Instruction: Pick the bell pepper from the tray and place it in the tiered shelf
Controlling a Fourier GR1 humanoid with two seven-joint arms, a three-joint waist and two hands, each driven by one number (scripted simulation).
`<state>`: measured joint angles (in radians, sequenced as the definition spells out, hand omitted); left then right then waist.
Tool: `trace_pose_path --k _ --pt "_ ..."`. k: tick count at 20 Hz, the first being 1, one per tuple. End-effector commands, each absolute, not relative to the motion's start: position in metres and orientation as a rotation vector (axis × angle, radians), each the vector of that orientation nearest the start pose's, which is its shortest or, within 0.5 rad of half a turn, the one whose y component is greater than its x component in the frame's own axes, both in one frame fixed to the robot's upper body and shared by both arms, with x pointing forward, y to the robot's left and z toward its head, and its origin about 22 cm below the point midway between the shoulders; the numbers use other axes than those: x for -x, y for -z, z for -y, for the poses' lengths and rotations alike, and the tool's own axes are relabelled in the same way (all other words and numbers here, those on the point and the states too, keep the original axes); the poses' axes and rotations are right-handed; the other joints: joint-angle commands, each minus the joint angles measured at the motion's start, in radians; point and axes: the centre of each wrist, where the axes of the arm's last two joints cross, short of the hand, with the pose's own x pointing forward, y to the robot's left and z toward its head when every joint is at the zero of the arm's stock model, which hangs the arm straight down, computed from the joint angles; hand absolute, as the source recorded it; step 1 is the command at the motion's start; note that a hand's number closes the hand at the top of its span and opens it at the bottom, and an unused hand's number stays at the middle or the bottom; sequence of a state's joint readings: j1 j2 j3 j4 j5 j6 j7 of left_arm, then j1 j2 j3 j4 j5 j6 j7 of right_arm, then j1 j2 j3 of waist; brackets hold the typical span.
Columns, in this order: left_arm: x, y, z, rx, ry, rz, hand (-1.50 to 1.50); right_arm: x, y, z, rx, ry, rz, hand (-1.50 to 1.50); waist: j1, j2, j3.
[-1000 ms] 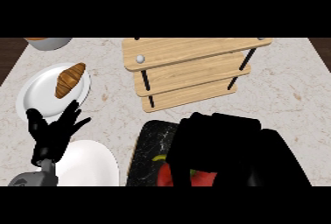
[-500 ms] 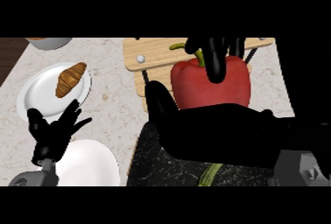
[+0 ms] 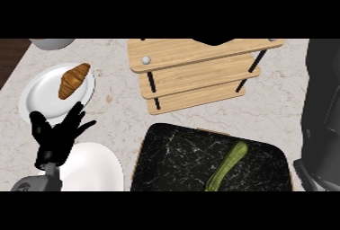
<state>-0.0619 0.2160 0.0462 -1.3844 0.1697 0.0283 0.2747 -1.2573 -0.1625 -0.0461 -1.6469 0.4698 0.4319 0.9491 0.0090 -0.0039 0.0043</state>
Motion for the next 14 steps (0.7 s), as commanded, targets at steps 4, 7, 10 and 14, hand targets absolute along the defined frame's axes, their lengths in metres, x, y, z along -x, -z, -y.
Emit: trace_pose_path --k 4,7,10,14 --pt "-0.248 0.023 -0.291 -0.071 -0.033 1.108 0.00 -0.346 -0.383 0.108 0.713 -0.805 1.665 1.50 0.009 0.007 -0.005" --pt "-0.253 0.033 -0.295 -0.076 -0.038 1.118 0.00 -0.344 -0.366 0.102 0.734 -0.813 1.692 1.50 -0.003 0.006 -0.005" --pt "-0.251 0.014 -0.296 -0.092 -0.030 1.125 0.00 -0.356 -0.341 0.103 0.737 -0.812 1.691 1.50 0.000 0.005 -0.005" --pt "-0.259 0.032 -0.285 -0.072 -0.025 1.115 0.00 -0.373 -0.354 0.110 0.750 -0.797 1.707 1.50 -0.002 0.007 -0.005"
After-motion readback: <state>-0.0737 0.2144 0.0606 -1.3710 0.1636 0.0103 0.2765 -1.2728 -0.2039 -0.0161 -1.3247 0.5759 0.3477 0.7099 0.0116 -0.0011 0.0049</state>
